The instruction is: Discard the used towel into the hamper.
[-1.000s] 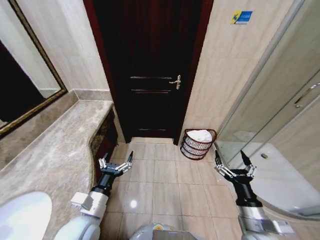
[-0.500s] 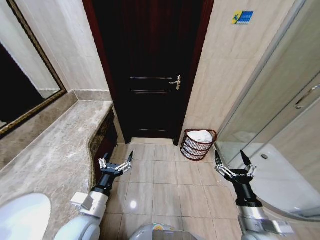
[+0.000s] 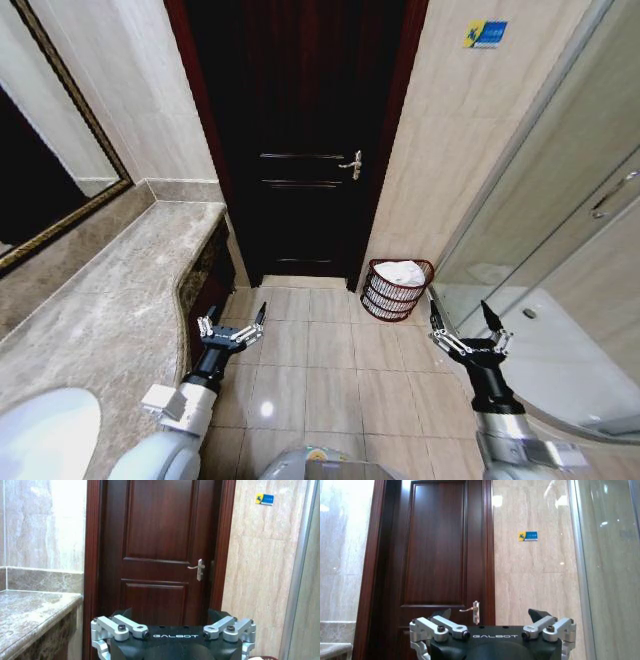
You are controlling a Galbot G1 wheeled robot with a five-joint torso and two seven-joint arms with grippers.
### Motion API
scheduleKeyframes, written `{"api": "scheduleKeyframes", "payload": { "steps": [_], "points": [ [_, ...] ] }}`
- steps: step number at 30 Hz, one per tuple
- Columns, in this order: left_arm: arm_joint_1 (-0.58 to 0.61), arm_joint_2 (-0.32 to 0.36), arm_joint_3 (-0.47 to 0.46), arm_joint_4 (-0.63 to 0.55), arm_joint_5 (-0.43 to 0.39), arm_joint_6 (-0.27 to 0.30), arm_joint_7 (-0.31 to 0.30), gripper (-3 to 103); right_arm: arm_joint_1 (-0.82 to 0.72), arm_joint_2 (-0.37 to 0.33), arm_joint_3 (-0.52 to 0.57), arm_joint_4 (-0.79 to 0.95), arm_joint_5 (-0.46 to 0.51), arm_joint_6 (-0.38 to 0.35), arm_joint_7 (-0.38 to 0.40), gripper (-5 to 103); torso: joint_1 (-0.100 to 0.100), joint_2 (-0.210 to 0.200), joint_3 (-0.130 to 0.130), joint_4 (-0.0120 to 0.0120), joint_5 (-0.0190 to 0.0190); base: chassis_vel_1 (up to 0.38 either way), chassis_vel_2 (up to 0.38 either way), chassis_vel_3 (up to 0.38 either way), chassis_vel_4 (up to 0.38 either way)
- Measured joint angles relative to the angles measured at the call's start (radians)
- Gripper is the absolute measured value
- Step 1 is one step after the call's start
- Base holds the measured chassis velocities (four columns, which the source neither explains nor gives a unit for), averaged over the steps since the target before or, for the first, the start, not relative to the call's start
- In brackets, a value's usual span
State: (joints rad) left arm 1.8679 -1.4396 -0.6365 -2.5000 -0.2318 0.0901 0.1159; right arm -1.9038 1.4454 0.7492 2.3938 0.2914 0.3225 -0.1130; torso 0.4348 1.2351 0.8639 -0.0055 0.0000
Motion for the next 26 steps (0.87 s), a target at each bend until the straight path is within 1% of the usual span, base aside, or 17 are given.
{"api": "scheduleKeyframes", "payload": {
  "steps": [26],
  "points": [
    [0.000, 0.000, 0.000, 0.000, 0.000, 0.000, 0.000, 99, 0.000, 0.000, 0.000, 0.000, 0.000, 0.000, 0.000, 100, 0.000, 0.000, 0.000, 0.0000, 0.0000, 0.000, 0.000, 0.000, 0.000]
  ]
}}
